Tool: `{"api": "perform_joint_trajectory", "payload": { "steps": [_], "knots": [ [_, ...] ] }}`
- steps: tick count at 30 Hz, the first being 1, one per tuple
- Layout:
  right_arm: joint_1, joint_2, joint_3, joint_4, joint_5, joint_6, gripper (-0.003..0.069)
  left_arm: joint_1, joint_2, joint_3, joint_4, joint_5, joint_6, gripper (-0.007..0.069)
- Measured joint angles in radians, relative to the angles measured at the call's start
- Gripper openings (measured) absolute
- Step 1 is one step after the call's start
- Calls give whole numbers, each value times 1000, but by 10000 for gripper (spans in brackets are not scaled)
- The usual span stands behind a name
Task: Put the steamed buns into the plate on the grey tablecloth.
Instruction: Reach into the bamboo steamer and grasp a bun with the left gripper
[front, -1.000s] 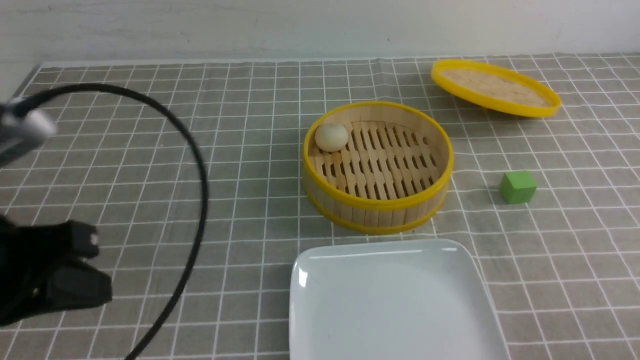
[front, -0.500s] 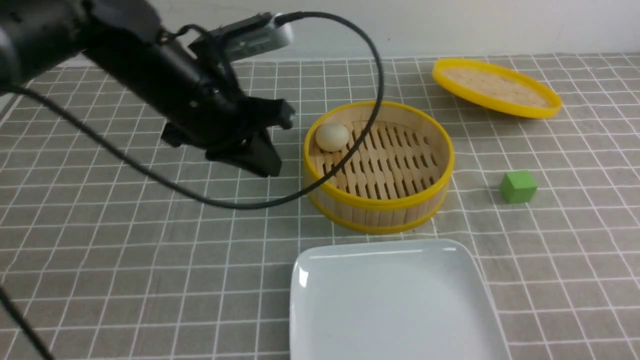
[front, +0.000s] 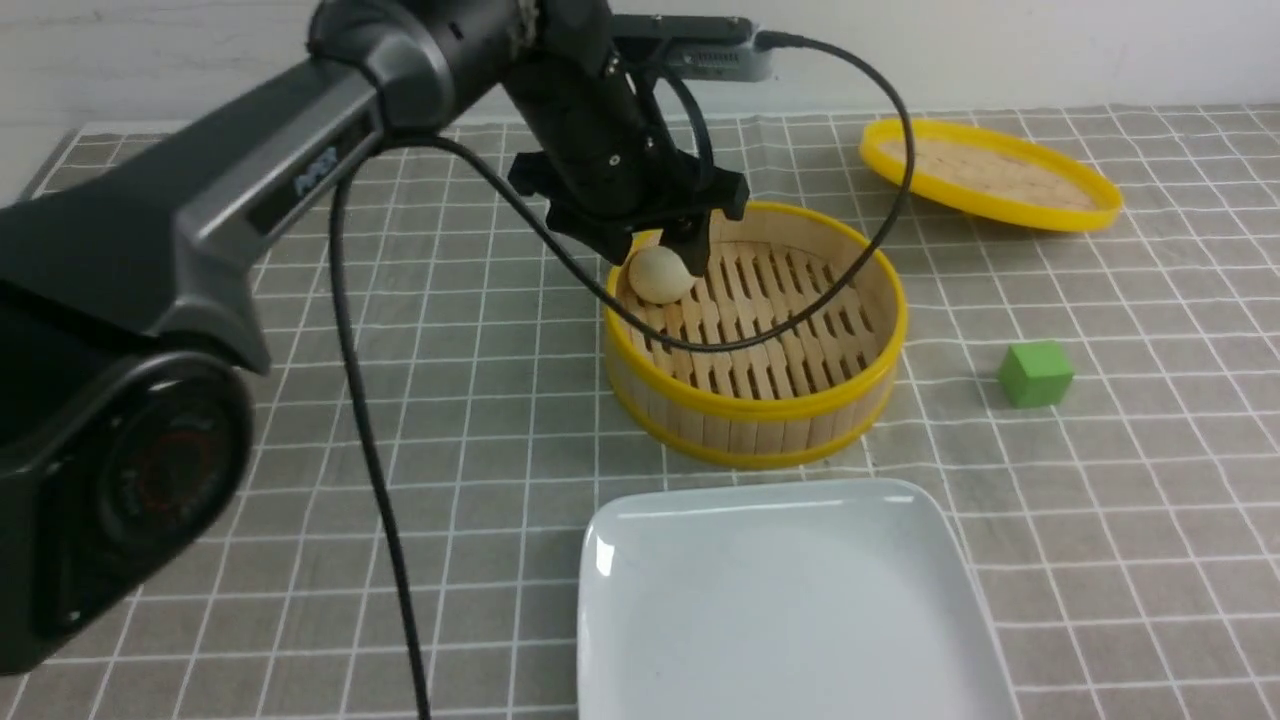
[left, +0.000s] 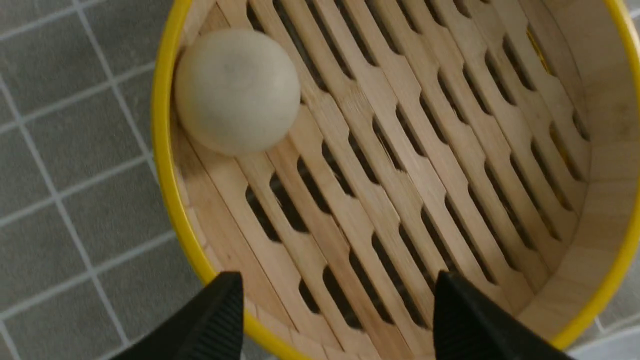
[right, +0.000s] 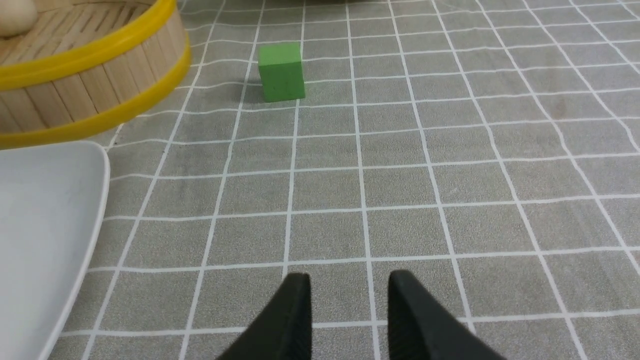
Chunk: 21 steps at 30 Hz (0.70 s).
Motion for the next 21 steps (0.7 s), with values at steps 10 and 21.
{"api": "perform_joint_trajectory", "payload": {
  "steps": [10, 21],
  "knots": [
    [0, 0, 0, 0, 0, 0, 240, 0, 124, -83, 24, -86, 0, 533],
    [0, 0, 0, 0, 0, 0, 240, 0, 187, -83, 56, -179, 0, 533]
  ]
}}
